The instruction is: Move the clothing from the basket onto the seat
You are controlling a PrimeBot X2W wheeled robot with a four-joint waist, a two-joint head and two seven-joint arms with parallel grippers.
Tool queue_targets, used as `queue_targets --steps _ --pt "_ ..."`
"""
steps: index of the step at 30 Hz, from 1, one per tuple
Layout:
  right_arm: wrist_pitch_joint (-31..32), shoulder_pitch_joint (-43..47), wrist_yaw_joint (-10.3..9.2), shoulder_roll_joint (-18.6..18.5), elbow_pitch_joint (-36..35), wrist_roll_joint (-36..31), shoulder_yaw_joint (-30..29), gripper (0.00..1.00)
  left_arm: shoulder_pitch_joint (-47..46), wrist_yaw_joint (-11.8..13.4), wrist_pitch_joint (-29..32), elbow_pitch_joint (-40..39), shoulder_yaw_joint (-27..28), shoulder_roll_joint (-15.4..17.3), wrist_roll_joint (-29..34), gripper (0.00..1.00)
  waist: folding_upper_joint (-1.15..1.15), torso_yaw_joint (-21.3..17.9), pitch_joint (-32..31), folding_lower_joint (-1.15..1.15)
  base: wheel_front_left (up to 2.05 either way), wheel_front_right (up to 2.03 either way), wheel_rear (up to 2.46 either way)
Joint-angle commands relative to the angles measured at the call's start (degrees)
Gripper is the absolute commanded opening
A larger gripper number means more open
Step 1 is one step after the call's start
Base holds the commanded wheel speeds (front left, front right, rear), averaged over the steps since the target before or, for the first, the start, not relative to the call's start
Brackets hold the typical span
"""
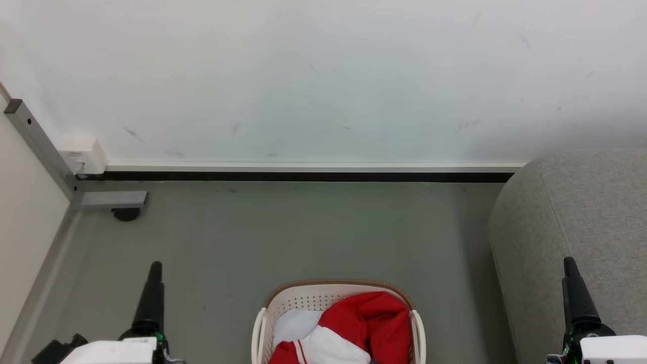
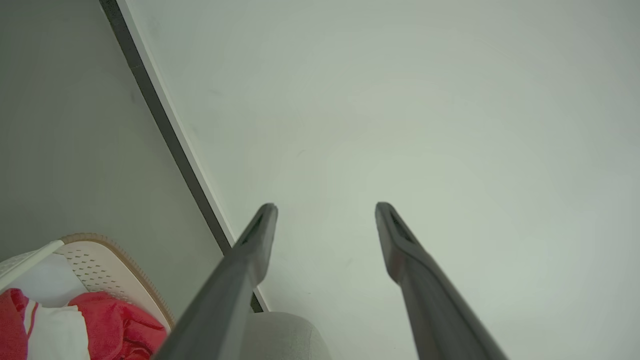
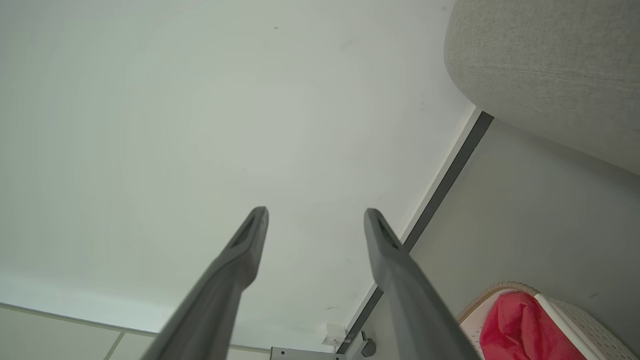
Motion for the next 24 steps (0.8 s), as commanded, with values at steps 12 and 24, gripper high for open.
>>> queue_targets --steps 12,24 --pt "-3.2 -1.5 -0.04 -0.6 -3.4 -15.4 1.4 1.00 -1.0 -0.3 -3.2 -3.7 -1.7 0.6 19.1 1.00 0.00 -0.1 0.0 0.00 0.00 0.00 0.00" --pt "-5.3 -1.7 -0.05 -0.7 -3.3 -30.0 2.2 1.00 -0.4 -0.1 -5.2 -4.2 -2.9 0.7 33.5 1.00 0.00 -0.2 0.0 0.00 0.00 0.00 0.00"
